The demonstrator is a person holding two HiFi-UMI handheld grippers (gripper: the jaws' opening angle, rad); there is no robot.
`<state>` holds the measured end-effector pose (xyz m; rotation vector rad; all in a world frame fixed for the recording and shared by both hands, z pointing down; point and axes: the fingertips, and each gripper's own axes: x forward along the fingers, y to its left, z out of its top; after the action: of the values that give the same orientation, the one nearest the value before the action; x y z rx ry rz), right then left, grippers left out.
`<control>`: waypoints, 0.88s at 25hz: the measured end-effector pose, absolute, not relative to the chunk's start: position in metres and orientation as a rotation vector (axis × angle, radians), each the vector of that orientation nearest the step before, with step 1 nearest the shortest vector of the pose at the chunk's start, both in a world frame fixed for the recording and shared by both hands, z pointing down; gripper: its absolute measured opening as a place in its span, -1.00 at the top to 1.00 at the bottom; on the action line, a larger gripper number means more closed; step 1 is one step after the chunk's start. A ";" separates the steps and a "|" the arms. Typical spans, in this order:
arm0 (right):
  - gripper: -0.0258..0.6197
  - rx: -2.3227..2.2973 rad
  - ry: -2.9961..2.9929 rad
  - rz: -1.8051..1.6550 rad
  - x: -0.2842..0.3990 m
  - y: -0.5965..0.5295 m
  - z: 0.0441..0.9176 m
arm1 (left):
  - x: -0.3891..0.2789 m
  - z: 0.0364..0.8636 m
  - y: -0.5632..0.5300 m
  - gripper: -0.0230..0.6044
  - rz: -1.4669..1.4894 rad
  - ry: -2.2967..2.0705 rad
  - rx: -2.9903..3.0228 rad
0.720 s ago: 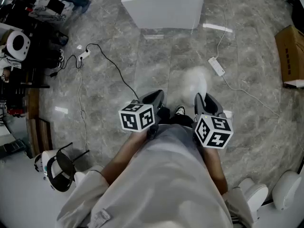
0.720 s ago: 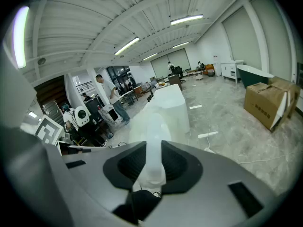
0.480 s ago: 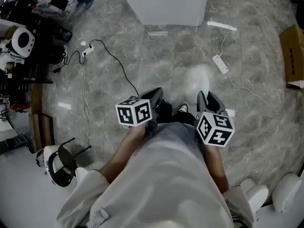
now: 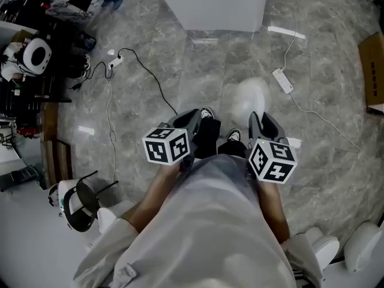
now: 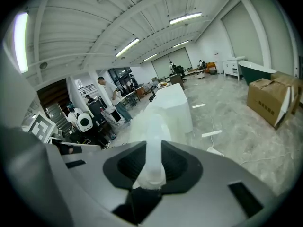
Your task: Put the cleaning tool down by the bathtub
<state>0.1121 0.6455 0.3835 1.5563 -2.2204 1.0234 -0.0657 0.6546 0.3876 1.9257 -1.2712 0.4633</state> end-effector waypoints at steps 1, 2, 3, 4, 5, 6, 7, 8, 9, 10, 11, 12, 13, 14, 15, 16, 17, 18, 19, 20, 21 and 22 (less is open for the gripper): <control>0.67 1.562 -2.213 1.026 0.115 0.644 0.385 | -0.067 0.387 0.653 0.91 0.462 -1.276 1.924; 0.67 1.566 -2.205 1.027 0.118 0.643 0.386 | -0.068 0.387 0.651 0.91 0.465 -1.285 1.925; 0.67 1.568 -2.196 1.029 0.120 0.642 0.387 | -0.070 0.386 0.649 0.91 0.473 -1.294 1.927; 0.67 1.569 -2.186 1.031 0.122 0.640 0.389 | -0.072 0.385 0.647 0.91 0.481 -1.302 1.930; 0.67 1.569 -2.177 1.033 0.124 0.638 0.390 | -0.073 0.385 0.644 0.91 0.488 -1.308 1.932; 0.67 1.567 -2.170 1.034 0.126 0.636 0.392 | -0.073 0.385 0.640 0.91 0.491 -1.310 1.934; 0.67 1.564 -2.167 1.032 0.127 0.633 0.393 | -0.074 0.385 0.637 0.91 0.491 -1.311 1.933; 0.67 1.558 -2.165 1.028 0.128 0.630 0.393 | -0.075 0.385 0.634 0.91 0.489 -1.312 1.932; 0.67 1.552 -2.164 1.022 0.128 0.627 0.393 | -0.076 0.386 0.631 0.91 0.486 -1.314 1.929; 0.67 1.545 -2.160 1.016 0.129 0.623 0.393 | -0.076 0.386 0.627 0.91 0.482 -1.315 1.926; 0.67 1.540 -2.155 1.012 0.130 0.619 0.393 | -0.076 0.387 0.623 0.91 0.479 -1.314 1.922; 0.67 1.537 -2.148 1.010 0.131 0.615 0.393 | -0.076 0.387 0.618 0.91 0.476 -1.313 1.921; 0.67 1.536 -2.140 1.008 0.131 0.610 0.394 | -0.076 0.387 0.613 0.91 0.474 -1.312 1.922; 0.67 1.535 -2.131 1.007 0.132 0.606 0.395 | -0.075 0.388 0.607 0.91 0.473 -1.312 1.922; 0.67 1.535 -2.122 1.006 0.133 0.601 0.396 | -0.076 0.388 0.601 0.91 0.472 -1.312 1.923; 0.67 1.534 -2.113 1.006 0.133 0.596 0.397 | -0.076 0.388 0.595 0.91 0.468 -1.311 1.922; 0.67 1.532 -2.105 1.007 0.132 0.592 0.398 | -0.077 0.388 0.590 0.91 0.464 -1.308 1.920; 0.67 1.530 -2.099 1.007 0.132 0.587 0.398 | -0.077 0.387 0.584 0.91 0.459 -1.303 1.920; 0.67 1.528 -2.095 1.007 0.130 0.582 0.398 | -0.078 0.387 0.578 0.91 0.455 -1.298 1.920; 0.67 1.526 -2.091 1.006 0.129 0.577 0.398 | -0.078 0.386 0.572 0.91 0.452 -1.293 1.922; 0.67 1.524 -2.088 1.004 0.128 0.571 0.398 | -0.079 0.386 0.566 0.91 0.449 -1.287 1.924; 0.67 1.521 -2.085 1.004 0.126 0.564 0.398 | -0.080 0.386 0.560 0.91 0.446 -1.280 1.924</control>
<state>0.1259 0.5638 0.3976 1.5211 -2.0849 1.0035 -0.0796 0.5598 0.3860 1.9243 -1.2800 0.4460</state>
